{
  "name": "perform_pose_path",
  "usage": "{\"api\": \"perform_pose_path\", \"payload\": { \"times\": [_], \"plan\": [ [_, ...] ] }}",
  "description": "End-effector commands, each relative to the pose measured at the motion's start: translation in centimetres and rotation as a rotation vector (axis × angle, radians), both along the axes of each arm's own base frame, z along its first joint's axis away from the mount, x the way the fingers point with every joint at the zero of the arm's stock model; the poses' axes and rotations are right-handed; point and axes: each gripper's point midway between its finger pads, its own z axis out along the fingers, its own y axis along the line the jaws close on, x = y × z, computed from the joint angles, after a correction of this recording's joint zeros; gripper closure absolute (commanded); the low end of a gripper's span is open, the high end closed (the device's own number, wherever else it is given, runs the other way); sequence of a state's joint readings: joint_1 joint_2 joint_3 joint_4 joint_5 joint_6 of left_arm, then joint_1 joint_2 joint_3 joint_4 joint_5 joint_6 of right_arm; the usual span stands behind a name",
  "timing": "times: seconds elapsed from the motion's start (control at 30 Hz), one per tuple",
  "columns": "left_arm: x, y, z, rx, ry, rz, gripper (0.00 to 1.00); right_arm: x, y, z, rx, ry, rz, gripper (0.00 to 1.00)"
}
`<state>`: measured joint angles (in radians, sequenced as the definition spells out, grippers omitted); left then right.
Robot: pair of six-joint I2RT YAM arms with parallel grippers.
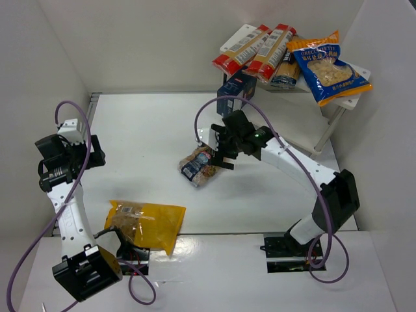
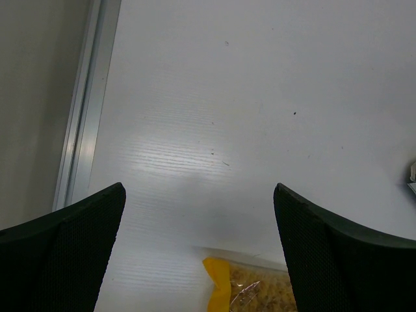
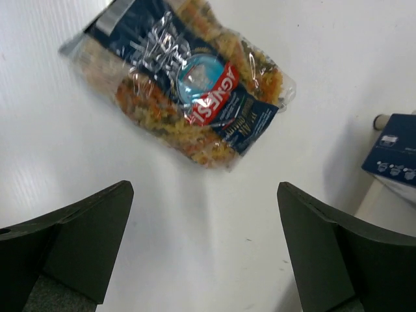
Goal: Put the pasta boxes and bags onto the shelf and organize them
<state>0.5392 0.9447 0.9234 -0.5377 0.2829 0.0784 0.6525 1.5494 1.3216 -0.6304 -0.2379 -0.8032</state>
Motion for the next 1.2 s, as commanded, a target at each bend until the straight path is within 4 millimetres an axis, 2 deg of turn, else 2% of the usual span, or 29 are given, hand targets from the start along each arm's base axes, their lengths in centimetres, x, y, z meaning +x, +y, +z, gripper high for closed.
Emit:
{"api": "perform_pose_path", "payload": {
  "times": [0.0, 0.03, 0.07, 0.2, 0.4, 0.83, 0.9, 1.03, 1.1, 1.17],
  "plan": [
    [0.5, -0.7, 1.3, 0.019, -0.058, -0.064, 0.0, 0.9, -1.4, -1.7, -0.118, -0.142, 0.197, 0.0],
    [0.5, -0.7, 1.3, 0.019, -0.058, -0.064, 0.0, 0.6, -1.2, -1.8, -0.116, -0.138, 0.224, 0.0],
    [0.4, -0.7, 0.9, 0.014, -0.05, -0.064, 0.0, 0.3, -1.7, -3.2, -0.131, -0.111, 0.24, 0.0],
    [0.2, -1.0, 1.0, 0.023, -0.06, -0.077, 0.0, 1.1, -1.7, -5.4, -0.167, -0.156, 0.288, 0.0],
    [0.3, -0.8, 1.2, 0.032, -0.065, -0.069, 0.0, 1.5, -0.1, -6.3, -0.131, -0.135, 0.373, 0.0],
    [0.4, -0.5, 0.6, 0.033, -0.044, -0.067, 0.0, 1.9, 1.8, -8.0, -0.108, -0.111, 0.483, 0.0],
    [0.4, -0.5, 0.6, 0.033, -0.044, -0.067, 0.0, 1.7, 1.9, -9.1, -0.109, -0.083, 0.491, 0.0],
    [0.5, -0.4, 0.4, 0.028, -0.036, -0.067, 0.0, 2.2, 2.4, -9.5, -0.102, -0.092, 0.503, 0.0],
    [0.5, -0.4, 0.4, 0.028, -0.036, -0.067, 0.0, 2.3, 2.6, -10.3, -0.105, -0.084, 0.504, 0.0],
    [0.5, -0.4, 0.4, 0.036, -0.035, -0.071, 0.0, 2.7, 3.0, -9.9, -0.093, -0.093, 0.507, 0.0]
  ]
}}
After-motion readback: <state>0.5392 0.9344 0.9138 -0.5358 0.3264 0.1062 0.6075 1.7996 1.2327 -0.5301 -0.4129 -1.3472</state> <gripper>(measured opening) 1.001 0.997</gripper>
